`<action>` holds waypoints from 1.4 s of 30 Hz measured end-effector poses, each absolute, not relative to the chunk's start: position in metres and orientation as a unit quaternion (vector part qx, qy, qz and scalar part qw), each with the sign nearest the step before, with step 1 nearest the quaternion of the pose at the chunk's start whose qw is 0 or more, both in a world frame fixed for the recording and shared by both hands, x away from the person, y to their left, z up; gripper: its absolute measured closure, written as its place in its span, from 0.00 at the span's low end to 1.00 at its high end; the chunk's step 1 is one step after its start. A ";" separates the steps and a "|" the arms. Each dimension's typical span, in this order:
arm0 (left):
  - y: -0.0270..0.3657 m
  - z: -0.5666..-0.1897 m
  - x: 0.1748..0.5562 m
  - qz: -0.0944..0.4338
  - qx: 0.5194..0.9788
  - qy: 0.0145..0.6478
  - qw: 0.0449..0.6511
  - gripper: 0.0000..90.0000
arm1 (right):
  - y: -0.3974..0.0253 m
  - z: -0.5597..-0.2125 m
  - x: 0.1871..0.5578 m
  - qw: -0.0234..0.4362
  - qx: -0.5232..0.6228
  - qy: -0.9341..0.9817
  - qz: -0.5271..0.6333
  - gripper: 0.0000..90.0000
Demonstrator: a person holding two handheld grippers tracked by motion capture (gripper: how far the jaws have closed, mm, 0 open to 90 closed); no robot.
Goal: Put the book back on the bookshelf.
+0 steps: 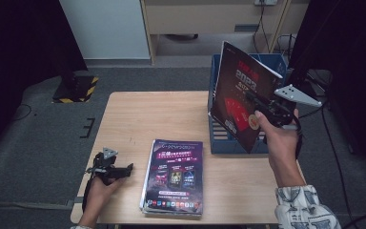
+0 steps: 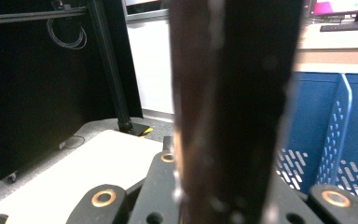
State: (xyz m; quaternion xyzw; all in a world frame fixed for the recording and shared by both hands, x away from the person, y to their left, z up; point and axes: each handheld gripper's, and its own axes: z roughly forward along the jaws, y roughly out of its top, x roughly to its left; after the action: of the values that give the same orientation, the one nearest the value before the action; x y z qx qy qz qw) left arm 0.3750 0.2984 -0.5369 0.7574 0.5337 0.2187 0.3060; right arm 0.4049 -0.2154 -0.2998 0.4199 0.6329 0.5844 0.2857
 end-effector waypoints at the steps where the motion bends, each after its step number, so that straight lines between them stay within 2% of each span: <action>1: 0.298 -0.537 0.375 0.219 0.757 0.534 0.306 0.00 | -0.216 -0.300 0.405 0.286 0.421 0.633 0.584 0.97; 24: 0.297 -0.537 0.375 0.218 0.758 0.533 0.306 0.00 | -0.216 -0.301 0.420 0.316 0.439 0.637 0.549 0.97; 42: 0.297 -0.537 0.375 0.218 0.759 0.532 0.306 0.00 | -0.186 -0.318 0.459 0.346 0.471 0.616 0.529 0.97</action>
State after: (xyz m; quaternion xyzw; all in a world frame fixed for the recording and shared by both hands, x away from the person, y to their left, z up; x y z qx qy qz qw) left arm 0.3750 0.2969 -0.5367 0.7586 0.5325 0.2176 0.3060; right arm 0.4587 -0.1863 -0.3180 0.4711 0.6156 0.5286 0.3460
